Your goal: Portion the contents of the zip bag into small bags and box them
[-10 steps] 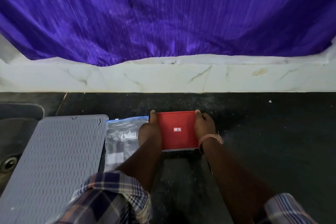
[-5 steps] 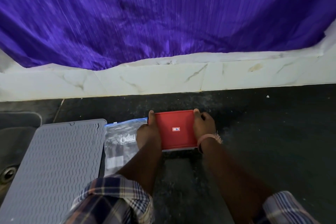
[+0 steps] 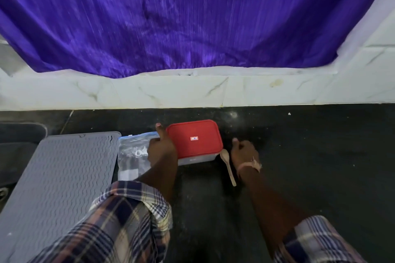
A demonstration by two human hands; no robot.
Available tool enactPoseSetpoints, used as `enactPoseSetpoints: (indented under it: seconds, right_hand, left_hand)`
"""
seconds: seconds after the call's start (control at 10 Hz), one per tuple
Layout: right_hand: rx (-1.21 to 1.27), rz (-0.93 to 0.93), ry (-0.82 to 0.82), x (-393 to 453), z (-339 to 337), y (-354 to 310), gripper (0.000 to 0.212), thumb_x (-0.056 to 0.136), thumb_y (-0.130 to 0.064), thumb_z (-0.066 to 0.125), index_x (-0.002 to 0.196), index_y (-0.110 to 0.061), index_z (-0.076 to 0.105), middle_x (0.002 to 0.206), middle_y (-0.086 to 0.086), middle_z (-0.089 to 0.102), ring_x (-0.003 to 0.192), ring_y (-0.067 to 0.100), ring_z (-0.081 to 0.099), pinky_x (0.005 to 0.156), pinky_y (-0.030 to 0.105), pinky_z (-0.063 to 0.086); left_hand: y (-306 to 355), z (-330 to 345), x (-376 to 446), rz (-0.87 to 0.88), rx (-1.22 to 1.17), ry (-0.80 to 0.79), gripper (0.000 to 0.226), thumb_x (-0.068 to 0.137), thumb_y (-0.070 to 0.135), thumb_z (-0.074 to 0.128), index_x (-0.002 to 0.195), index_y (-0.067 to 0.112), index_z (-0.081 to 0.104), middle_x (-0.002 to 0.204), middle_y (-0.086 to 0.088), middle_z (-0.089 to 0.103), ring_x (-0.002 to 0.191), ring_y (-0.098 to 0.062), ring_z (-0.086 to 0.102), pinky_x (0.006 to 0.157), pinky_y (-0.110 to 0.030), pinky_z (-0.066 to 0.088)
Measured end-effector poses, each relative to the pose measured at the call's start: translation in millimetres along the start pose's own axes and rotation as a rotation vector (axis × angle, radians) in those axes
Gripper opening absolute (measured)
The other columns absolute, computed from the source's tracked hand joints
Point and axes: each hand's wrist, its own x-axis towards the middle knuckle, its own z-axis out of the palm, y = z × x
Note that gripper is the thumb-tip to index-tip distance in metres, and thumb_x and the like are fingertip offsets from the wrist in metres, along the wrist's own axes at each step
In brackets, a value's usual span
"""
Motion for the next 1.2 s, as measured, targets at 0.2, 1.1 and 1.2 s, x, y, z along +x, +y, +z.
enactPoseSetpoints:
  seconds: [0.2, 1.1, 1.2]
  right_hand:
    - [-0.325, -0.109, -0.125, -35, 20, 61, 0.026, 0.088, -0.035, 0.068, 0.100, -0.011, 0.066, 0.102, 0.013, 0.069, 0.098, 0.032, 0.065, 0.080, 0.034, 0.049]
    - [0.049, -0.306, -0.083, -54, 51, -83, 0.030, 0.096, -0.037, 0.059, 0.090, -0.012, 0.075, 0.074, 0.002, 0.068, 0.068, 0.020, 0.066, 0.070, 0.031, 0.055]
    - [0.083, -0.258, -0.066, -54, 30, -92, 0.040, 0.100, -0.045, 0.051, 0.084, -0.016, 0.073, 0.072, -0.002, 0.066, 0.066, 0.017, 0.062, 0.070, 0.027, 0.048]
  left_hand:
    - [-21, -8, -11, 0.100, 0.046, 0.016, 0.073, 0.099, 0.069, 0.032, 0.127, 0.010, 0.065, 0.125, -0.017, 0.068, 0.115, -0.036, 0.063, 0.107, -0.047, 0.046]
    - [-5, -50, -4, 0.410, 0.314, 0.011, 0.024, 0.099, 0.013, 0.052, 0.111, 0.010, 0.074, 0.114, -0.014, 0.074, 0.104, -0.029, 0.068, 0.092, -0.036, 0.055]
    - [24, -57, -13, 0.514, 0.381, 0.010, 0.028, 0.103, 0.017, 0.046, 0.103, 0.004, 0.071, 0.104, -0.019, 0.074, 0.096, -0.032, 0.070, 0.081, -0.036, 0.055]
